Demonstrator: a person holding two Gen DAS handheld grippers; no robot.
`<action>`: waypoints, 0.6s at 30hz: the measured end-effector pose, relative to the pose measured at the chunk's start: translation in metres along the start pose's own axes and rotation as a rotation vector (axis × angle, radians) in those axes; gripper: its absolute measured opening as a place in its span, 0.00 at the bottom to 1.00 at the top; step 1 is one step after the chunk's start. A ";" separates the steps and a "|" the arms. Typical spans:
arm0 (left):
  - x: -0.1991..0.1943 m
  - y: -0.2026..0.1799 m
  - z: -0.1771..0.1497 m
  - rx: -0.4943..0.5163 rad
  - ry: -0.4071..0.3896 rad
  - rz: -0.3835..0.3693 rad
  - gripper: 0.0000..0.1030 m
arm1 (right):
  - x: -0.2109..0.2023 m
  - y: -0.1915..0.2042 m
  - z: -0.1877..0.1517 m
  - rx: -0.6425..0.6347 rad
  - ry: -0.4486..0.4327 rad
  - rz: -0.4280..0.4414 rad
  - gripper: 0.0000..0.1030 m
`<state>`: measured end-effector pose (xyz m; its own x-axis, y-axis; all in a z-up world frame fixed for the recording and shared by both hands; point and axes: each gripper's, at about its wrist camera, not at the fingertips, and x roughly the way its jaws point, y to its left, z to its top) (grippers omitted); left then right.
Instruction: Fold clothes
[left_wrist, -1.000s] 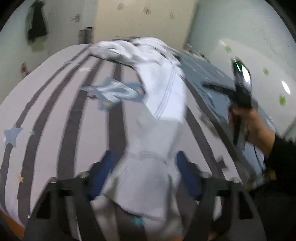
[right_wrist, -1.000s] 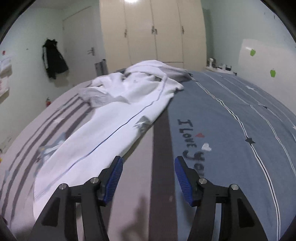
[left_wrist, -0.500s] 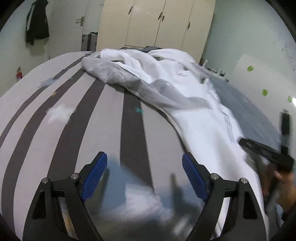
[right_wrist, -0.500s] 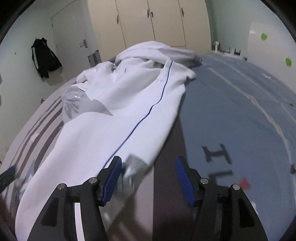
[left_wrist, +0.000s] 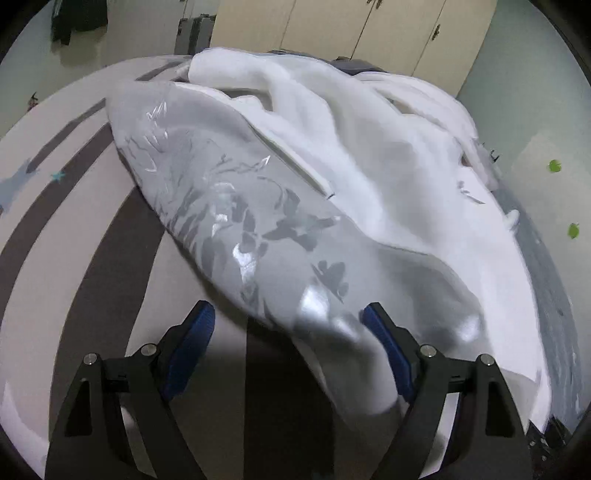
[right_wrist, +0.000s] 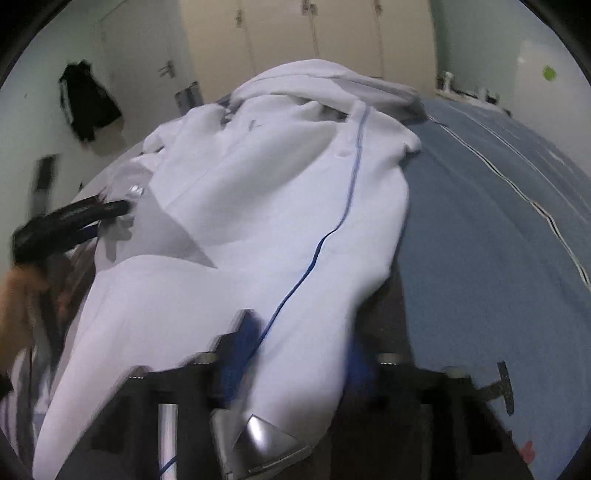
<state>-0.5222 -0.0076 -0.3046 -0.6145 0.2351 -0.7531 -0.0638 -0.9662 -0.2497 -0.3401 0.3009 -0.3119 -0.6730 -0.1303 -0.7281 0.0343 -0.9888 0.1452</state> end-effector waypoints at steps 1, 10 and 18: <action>-0.001 -0.003 0.000 0.018 -0.002 -0.018 0.31 | -0.001 0.001 0.000 -0.007 -0.006 0.010 0.11; -0.093 -0.024 -0.053 0.145 -0.156 -0.060 0.05 | -0.062 -0.024 -0.021 0.032 -0.109 0.037 0.06; -0.239 -0.073 -0.191 0.143 -0.148 -0.212 0.05 | -0.151 -0.072 -0.057 0.079 -0.167 0.030 0.06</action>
<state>-0.2206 0.0265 -0.2232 -0.6830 0.4255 -0.5936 -0.3064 -0.9047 -0.2960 -0.1992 0.3871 -0.2505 -0.7858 -0.1388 -0.6026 0.0020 -0.9750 0.2220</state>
